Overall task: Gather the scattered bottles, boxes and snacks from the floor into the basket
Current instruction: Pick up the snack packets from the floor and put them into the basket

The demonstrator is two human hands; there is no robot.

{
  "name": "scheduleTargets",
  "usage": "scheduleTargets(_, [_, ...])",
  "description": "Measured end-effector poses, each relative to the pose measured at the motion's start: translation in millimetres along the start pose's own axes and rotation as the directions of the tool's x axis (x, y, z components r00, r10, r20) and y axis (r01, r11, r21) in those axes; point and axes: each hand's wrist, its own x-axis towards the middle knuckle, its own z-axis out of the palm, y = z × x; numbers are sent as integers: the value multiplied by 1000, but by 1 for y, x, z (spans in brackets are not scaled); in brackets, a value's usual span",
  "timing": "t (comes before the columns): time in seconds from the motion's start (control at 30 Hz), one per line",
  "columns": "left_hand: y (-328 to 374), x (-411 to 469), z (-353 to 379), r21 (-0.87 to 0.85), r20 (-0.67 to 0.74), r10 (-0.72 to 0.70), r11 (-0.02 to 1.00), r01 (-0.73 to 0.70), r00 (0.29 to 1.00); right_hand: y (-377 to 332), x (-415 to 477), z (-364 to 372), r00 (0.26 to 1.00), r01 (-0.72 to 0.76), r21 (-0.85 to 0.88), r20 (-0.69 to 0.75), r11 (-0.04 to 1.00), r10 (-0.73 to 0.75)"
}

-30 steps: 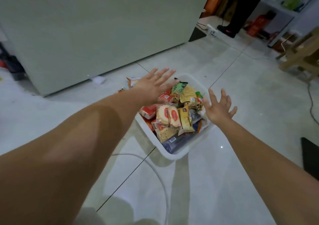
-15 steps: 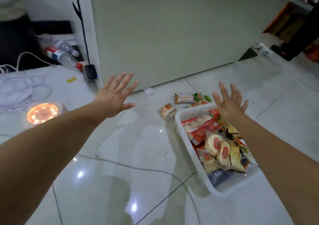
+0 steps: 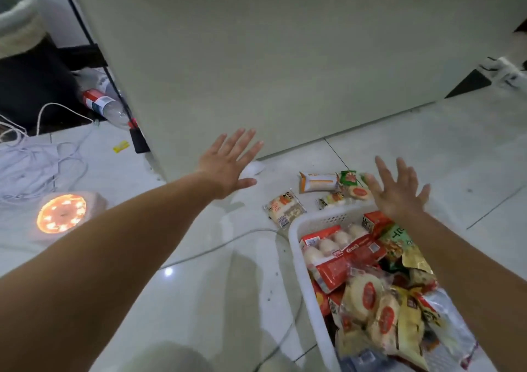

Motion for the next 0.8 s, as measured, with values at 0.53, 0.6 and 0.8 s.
scheduleTargets(0.53, [34,37,53,-74,190,112,992,-99,975,-92,18,98,852,397,-66,398,915,-341])
scheduleTargets(0.6, [45,39,58,-63,192,154,988,-144,969,-89,21,97,844,407,-61,406,912,-350])
scheduleTargets(0.8, [61,53,61,-68,140,212,977,-204,967,-57,24,91,855,398,-43,380,916,-353])
